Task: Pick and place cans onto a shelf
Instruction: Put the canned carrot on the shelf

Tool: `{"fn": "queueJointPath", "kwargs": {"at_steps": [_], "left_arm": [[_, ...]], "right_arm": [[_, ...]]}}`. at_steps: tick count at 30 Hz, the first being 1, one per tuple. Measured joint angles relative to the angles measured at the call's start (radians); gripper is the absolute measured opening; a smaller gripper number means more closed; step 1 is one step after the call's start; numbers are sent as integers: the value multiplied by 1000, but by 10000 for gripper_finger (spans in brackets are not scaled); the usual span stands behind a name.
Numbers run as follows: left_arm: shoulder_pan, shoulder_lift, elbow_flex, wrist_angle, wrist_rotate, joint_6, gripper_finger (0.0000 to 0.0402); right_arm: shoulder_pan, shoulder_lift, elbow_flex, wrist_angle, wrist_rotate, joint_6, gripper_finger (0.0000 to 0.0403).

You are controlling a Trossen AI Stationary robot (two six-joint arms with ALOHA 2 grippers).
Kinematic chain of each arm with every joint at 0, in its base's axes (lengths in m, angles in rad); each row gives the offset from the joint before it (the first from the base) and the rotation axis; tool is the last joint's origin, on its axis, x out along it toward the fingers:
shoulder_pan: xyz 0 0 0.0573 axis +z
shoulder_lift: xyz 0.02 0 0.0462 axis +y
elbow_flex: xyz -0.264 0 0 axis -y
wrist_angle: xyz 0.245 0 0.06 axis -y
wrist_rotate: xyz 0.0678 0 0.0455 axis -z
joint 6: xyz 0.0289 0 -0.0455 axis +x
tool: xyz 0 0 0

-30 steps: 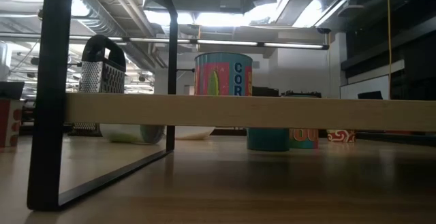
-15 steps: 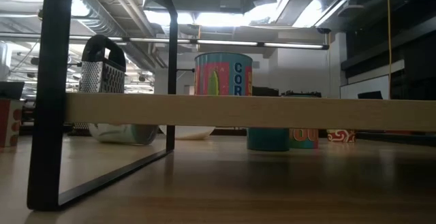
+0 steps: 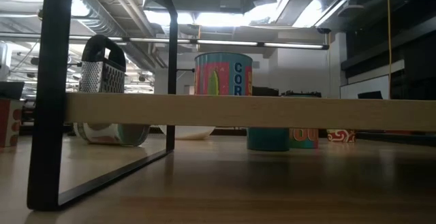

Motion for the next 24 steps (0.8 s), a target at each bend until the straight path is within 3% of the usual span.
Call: {"fn": "queueJointPath", "kwargs": {"at_steps": [10,17,24], "left_arm": [[10,-1,-59,1,87,-18,0],[-44,-2,-67,-154,94,-247,0],[-127,-2,-175,-159,55,-443,0]], "right_arm": [[0,93,0,-20,-2,0,79],[0,94,0,-84,-2,4,79],[0,93,0,-105,-15,5,79]]}}
